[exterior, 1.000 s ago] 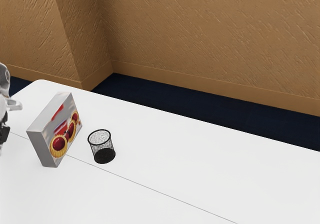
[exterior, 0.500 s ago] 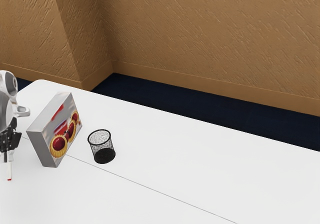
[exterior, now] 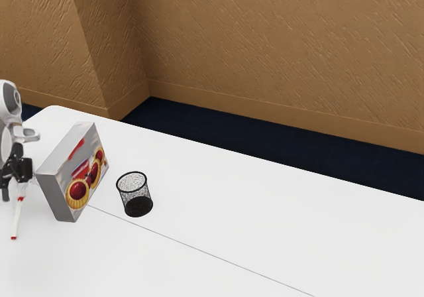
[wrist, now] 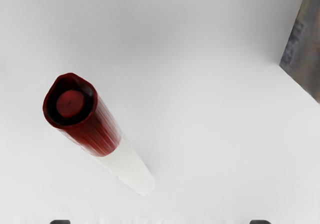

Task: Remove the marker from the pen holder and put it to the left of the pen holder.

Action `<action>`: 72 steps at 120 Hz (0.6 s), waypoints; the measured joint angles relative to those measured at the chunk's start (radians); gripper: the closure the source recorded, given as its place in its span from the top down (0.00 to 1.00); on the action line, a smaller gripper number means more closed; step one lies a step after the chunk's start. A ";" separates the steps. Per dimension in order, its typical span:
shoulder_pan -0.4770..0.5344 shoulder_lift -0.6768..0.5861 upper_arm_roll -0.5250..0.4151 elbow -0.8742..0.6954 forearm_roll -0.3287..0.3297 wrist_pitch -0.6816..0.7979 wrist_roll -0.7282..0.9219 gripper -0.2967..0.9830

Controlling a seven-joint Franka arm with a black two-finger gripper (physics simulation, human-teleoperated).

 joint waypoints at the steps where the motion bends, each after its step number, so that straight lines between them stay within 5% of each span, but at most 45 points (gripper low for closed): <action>1: 0.001 -0.010 0.000 -0.001 0.001 0.000 -0.001 0.61; 13: -0.014 -0.253 -0.012 -0.046 0.006 -0.030 -0.010 0.67; 26: -0.025 -0.518 -0.166 -0.075 0.048 -0.079 -0.021 0.71; 47: -0.145 -0.682 -0.342 -0.073 0.133 -0.030 0.025 0.74; 72: -0.369 -0.690 -0.375 -0.026 0.190 0.058 0.077 0.76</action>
